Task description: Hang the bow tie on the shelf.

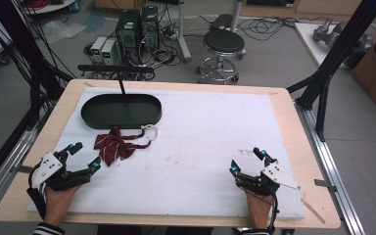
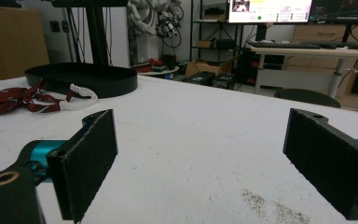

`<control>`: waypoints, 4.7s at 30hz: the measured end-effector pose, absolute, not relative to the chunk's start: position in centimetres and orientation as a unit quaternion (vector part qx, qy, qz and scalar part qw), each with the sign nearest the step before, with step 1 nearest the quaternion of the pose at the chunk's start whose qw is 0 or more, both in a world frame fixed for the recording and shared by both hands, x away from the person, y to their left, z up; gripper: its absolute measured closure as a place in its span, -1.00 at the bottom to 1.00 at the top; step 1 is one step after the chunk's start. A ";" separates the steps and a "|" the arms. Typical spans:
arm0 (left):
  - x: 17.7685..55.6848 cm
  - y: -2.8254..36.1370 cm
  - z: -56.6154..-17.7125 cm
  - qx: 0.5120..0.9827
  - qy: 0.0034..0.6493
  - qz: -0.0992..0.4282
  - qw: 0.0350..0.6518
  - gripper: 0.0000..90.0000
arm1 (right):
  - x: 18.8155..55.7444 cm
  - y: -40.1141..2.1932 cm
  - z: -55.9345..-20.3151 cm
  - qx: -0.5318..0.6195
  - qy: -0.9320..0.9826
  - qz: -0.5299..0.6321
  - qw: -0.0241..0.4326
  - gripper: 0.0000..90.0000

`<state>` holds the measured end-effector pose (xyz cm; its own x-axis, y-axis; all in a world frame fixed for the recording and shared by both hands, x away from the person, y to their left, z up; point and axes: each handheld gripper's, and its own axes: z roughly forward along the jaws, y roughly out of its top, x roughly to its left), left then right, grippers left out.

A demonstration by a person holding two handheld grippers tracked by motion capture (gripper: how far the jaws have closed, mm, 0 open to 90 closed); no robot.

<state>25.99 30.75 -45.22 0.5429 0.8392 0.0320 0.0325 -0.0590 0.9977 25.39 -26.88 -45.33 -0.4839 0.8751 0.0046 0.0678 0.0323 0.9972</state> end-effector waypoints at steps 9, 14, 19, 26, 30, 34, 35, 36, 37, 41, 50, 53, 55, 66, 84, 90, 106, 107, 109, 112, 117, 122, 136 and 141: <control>26.1 30.6 -45.1 0.651 0.338 0.335 0.591 -0.64 | 25.4 -26.9 -45.3 0.374 0.631 0.585 0.345 -0.80; 26.3 30.2 -44.3 0.658 0.330 0.333 0.589 -0.64 | 25.4 -26.9 -45.3 0.371 0.633 0.585 0.347 -0.80; 27.0 29.0 -43.0 0.675 0.315 0.333 0.578 -0.64 | 25.4 -26.9 -45.3 0.375 0.631 0.587 0.342 -0.80; 28.5 27.4 -40.9 0.704 0.300 0.314 0.561 -0.64 | 25.4 -26.9 -45.3 0.374 0.631 0.586 0.344 -0.80; 29.6 26.4 -39.7 0.724 0.296 0.304 0.543 -0.64 | 25.4 -26.9 -45.3 0.374 0.631 0.587 0.343 -0.80; 30.7 25.3 -38.7 0.739 0.295 0.295 0.529 -0.64 | 25.5 -26.9 -45.3 0.373 0.631 0.587 0.344 -0.80; 31.0 25.0 -38.5 0.743 0.293 0.293 0.526 -0.64 | 25.5 -26.9 -45.3 0.373 0.631 0.587 0.344 -0.80; 31.3 24.7 -38.3 0.745 0.292 0.291 0.524 -0.64 | 25.5 -26.9 -45.3 0.373 0.631 0.587 0.344 -0.80; 31.6 24.4 -38.1 0.749 0.292 0.289 0.520 -0.64 | 25.5 -26.9 -45.3 0.373 0.631 0.587 0.344 -0.80; 32.6 23.0 -37.6 0.759 0.287 0.286 0.510 -0.64 | 25.5 -26.9 -45.3 0.373 0.631 0.587 0.343 -0.80; 34.7 20.7 -37.6 0.788 0.278 0.260 0.483 -0.63 | 25.4 -26.9 -45.3 0.375 0.631 0.587 0.342 -0.80; 35.3 20.1 -37.7 0.797 0.281 0.250 0.472 -0.63 | 25.5 -26.9 -45.3 0.373 0.631 0.587 0.343 -0.80; 35.7 19.7 -37.7 0.802 0.284 0.240 0.468 -0.62 | 25.4 -26.9 -45.3 0.375 0.630 0.589 0.340 -0.80; 38.1 17.9 -38.0 0.826 0.306 0.192 0.434 -0.59 | 25.4 -26.9 -45.3 0.375 0.631 0.588 0.341 -0.80; 40.8 13.9 -39.5 0.871 0.350 0.120 0.323 -0.40 | 25.4 -26.9 -45.3 0.374 0.630 0.587 0.343 -0.80; 41.5 13.3 -40.2 0.877 0.362 0.091 0.302 -0.27 | 25.4 -26.9 -45.3 0.375 0.630 0.587 0.343 -0.80; 42.5 12.6 -40.6 0.895 0.375 0.056 0.235 0.11 | 25.4 -26.9 -45.3 0.374 0.629 0.587 0.346 -0.80; 42.5 12.4 -40.7 0.894 0.379 0.055 0.231 0.12 | 25.4 -26.9 -45.4 0.375 0.628 0.588 0.346 -0.80; 42.5 12.3 -40.8 0.896 0.379 0.054 0.225 0.14 | 25.4 -26.9 -45.4 0.375 0.628 0.588 0.346 -0.80; 42.7 12.1 -40.8 0.902 0.375 0.054 0.206 0.18 | 25.4 -26.9 -45.4 0.374 0.628 0.588 0.346 -0.80; 42.9 11.8 -41.0 0.901 0.383 0.054 0.197 0.26 | 25.4 -27.0 -45.4 0.375 0.628 0.588 0.346 -0.80; 43.0 11.5 -41.0 0.903 0.382 0.060 0.188 0.39 | 25.4 -27.0 -45.4 0.378 0.626 0.590 0.342 -0.80; 43.2 11.3 -41.0 0.905 0.381 0.069 0.175 0.84 | 25.3 -27.1 -45.4 0.376 0.620 0.596 0.345 -0.80; 43.0 11.5 -40.9 0.902 0.377 0.084 0.191 0.85 | 25.3 -27.1 -45.4 0.377 0.620 0.596 0.345 -0.80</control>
<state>42.96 11.55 -40.90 0.7018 0.7123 0.0078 0.6478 -0.6428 0.4089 25.27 -27.14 -45.41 -0.4777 0.8783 0.0222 0.0572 0.0059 0.9983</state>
